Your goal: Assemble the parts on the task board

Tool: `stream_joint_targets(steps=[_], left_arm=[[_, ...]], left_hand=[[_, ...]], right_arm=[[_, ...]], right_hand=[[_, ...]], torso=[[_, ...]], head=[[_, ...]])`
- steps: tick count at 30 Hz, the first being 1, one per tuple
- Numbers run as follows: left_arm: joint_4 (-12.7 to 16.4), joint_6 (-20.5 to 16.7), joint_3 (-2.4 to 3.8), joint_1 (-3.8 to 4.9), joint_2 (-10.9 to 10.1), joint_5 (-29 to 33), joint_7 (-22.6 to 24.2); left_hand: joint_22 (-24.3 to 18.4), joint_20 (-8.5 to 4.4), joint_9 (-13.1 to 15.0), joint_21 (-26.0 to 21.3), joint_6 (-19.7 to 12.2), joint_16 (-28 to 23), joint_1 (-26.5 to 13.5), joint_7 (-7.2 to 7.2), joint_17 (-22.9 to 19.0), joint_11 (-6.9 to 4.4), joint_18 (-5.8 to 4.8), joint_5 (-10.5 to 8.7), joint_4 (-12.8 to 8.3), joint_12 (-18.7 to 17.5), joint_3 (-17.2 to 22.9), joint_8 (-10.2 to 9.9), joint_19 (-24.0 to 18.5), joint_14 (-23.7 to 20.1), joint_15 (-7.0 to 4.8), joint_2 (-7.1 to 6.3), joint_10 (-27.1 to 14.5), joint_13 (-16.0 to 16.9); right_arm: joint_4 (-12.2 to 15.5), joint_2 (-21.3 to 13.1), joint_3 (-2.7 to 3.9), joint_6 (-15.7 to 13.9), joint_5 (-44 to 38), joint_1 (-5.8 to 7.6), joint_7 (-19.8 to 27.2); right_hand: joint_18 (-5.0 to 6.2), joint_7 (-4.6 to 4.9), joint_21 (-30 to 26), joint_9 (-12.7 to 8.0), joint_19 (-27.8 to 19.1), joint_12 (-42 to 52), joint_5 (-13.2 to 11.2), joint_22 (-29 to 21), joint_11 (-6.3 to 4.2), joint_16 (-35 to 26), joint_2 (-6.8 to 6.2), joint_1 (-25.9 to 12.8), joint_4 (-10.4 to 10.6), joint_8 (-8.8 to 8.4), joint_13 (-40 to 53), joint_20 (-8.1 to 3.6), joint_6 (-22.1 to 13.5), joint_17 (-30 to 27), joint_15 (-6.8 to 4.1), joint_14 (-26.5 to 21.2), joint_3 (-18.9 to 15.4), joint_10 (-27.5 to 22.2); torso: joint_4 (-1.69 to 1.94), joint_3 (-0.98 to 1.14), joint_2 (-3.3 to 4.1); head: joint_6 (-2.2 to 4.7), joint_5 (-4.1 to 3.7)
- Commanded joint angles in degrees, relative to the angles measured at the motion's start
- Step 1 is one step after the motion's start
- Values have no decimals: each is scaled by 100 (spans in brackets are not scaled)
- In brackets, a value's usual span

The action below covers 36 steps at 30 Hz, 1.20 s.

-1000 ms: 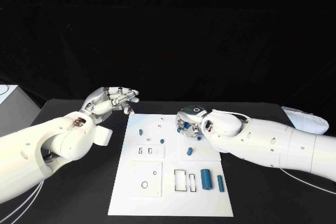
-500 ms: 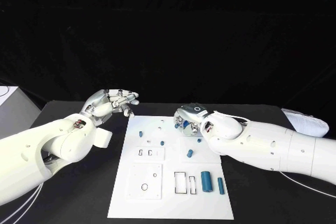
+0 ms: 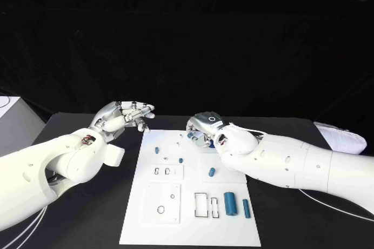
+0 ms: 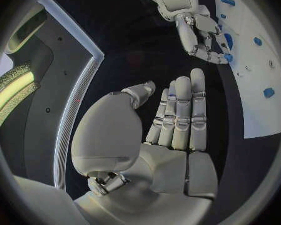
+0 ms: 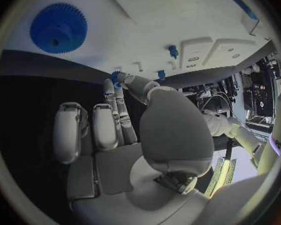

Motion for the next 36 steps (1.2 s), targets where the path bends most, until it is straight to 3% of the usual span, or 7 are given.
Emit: stream_joint_targets(steps=[1, 19, 33, 36], left_arm=[[38, 115, 8, 9, 5, -32, 15], [90, 157, 27, 19, -5, -75, -5], [148, 177, 29, 21, -30, -90, -21], [153, 178, 30, 22, -37, -95, -27]], left_hand=[[5, -4, 5, 20, -52, 37, 13, 5, 5, 15, 22, -28, 3, 19, 5, -26, -45, -52, 1, 17, -33, 8], [10, -3, 9, 28, -56, 42, 23, 7, 9, 17, 22, -29, -2, 21, 6, -27, -51, -58, 3, 18, -39, 12], [10, -3, 9, 28, -56, 42, 23, 7, 9, 17, 22, -29, -2, 21, 6, -27, -51, -58, 3, 18, -39, 12], [10, -3, 9, 28, -56, 42, 23, 7, 9, 17, 22, -29, -2, 21, 6, -27, -51, -58, 3, 18, -39, 12]], right_arm=[[-92, 93, 8, -164, -119, -1, -122], [-361, 318, 19, -198, -110, -2, -142], [-444, 373, 20, -121, -100, -1, -101], [-436, 373, 19, -91, -95, -1, -85]], right_hand=[[-51, 3, 55, 127, 30, 0, 2, 44, -106, 20, 132, 64, -22, 21, 131, -17, 25, -5, -33, 152, 3, 143], [-59, 6, 85, 137, 45, -11, 0, 89, -103, 7, 120, 57, -28, 19, 136, -17, 7, -32, -32, 147, 5, 134], [-63, 9, 99, 145, 51, -16, -7, 109, -100, 8, 112, 50, -31, 18, 140, -17, -3, -33, -30, 145, 4, 129], [-62, 9, 95, 149, 48, -18, -15, 105, -100, 9, 107, 46, -32, 18, 142, -16, -6, -34, -29, 144, 2, 127]], torso=[[38, -16, 36], [158, -86, 127], [163, -88, 139], [149, -86, 136]], head=[[24, -14], [43, -11], [11, 26], [1, 38]])
